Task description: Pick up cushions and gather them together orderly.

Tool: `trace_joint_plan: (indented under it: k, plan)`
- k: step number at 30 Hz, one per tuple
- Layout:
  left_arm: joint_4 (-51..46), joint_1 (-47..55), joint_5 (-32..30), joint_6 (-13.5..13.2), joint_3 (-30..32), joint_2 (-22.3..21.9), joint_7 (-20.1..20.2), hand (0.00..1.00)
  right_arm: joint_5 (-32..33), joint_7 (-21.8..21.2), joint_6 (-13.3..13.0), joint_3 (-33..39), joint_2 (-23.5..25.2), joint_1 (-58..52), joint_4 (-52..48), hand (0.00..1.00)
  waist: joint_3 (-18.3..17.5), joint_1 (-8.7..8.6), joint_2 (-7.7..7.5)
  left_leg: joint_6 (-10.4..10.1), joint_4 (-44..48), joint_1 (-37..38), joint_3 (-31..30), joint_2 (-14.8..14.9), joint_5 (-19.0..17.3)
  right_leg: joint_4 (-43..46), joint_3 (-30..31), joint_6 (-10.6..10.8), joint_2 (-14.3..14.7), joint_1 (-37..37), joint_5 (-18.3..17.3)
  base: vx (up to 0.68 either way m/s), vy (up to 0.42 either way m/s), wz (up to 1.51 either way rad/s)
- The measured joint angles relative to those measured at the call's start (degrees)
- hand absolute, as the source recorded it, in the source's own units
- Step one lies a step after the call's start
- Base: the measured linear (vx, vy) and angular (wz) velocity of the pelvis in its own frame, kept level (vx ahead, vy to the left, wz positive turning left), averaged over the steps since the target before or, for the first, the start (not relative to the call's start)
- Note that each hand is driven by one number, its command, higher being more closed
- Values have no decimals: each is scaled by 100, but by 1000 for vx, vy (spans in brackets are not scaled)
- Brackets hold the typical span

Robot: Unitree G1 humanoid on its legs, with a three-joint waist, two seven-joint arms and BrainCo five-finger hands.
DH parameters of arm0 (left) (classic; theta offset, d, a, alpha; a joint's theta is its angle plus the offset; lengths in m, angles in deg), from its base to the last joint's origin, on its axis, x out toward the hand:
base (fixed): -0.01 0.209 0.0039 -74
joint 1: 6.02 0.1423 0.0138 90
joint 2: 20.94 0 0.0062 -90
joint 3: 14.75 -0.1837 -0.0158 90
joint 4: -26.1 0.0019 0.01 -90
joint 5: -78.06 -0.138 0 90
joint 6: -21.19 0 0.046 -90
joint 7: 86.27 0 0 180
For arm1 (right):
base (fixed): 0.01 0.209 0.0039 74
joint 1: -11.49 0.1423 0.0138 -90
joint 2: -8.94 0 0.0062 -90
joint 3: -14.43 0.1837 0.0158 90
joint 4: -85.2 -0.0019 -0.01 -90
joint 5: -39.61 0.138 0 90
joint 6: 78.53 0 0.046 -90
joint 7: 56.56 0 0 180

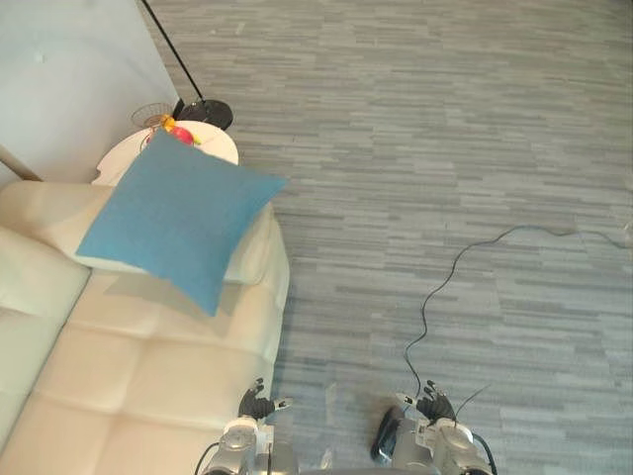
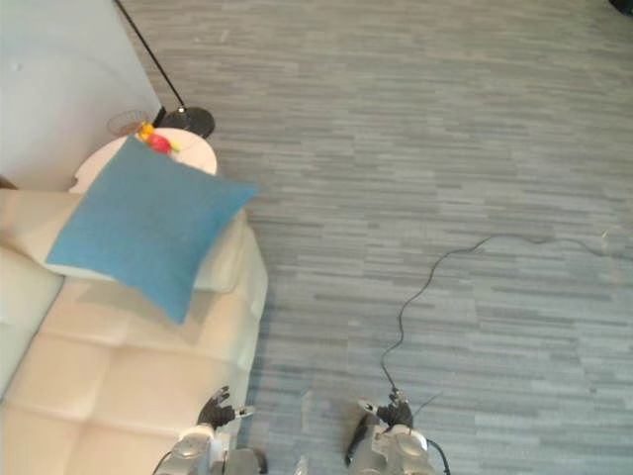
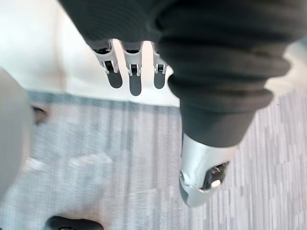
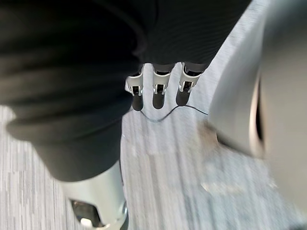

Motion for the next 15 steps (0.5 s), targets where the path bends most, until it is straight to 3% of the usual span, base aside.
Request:
trace_joint_plan:
  k: [1,2,3,5,7,8,10,11,12,14,15]
  plan:
    - [2,-32,-2,-14,-2,-88,-1,0,0,-7,5,-7,-67,-3,6,0,-38,-64,63,-66,254,-111,-108,58,116,28,-69,-36,33,68,-277,311,-299,31]
    - [2,-87,0,-19,-1,-152,6,0,13,-13,6,-3,-100,-27,27,0,-30,-123,109,-203,1098,-521,-382,184,208,-5,-279,-64,106,266,-431,363,-342,39]
    - [1,-99,1,-21,0,-156,8,0,15,-14,7,-5,-119,-67,48,0,-22,-124,107,-216,1429,-658,-471,214,290,-48,-334,-39,127,359,-481,288,-266,51]
    - [-37,-138,30,-55,56,-102,21,0,80,-29,13,-32,-82,-231,213,0,53,-68,18,-168,2981,-1266,-497,477,1164,-487,-536,-106,308,1080,-571,237,-174,38]
    - [-49,-152,93,-79,114,-72,19,0,124,-15,33,-18,-76,-208,224,0,82,-2,-36,74,3563,-1661,-135,586,624,-909,-635,-156,386,1562,-582,253,-123,14]
    - [-78,-167,131,-77,116,-72,19,0,154,-14,30,4,-84,-174,178,0,85,-30,-42,145,3452,-1944,135,494,319,-1165,-661,-140,411,1763,-567,279,-32,8]
    - [-161,-177,134,-75,114,-82,15,0,229,-10,16,11,-66,-160,165,0,102,-24,-48,190,2514,-2225,419,183,205,-1398,-786,-6,391,1988,-477,263,28,13]
    - [-184,-184,133,-72,114,-84,13,0,227,-8,16,32,-50,-177,165,0,108,-23,-32,273,1462,-2278,503,-89,417,-1477,-857,122,385,2137,-553,229,100,22]
    - [-204,-178,135,-68,116,-87,14,0,228,0,19,47,-75,-186,166,0,116,-11,34,324,431,-2217,478,-306,1058,-1491,-884,278,451,2273,-669,324,150,15]
    - [-246,-182,136,-63,114,16,-5,0,225,2,31,7,95,-151,157,0,108,77,-189,492,29,-1982,610,-538,1374,-1666,-744,395,383,2441,-621,373,100,11]
    - [-243,-266,132,-62,113,164,-11,0,225,3,17,-2,225,-103,165,0,79,96,-442,562,-89,-1959,658,-706,1387,-1886,-703,466,290,2451,-563,379,14,17]
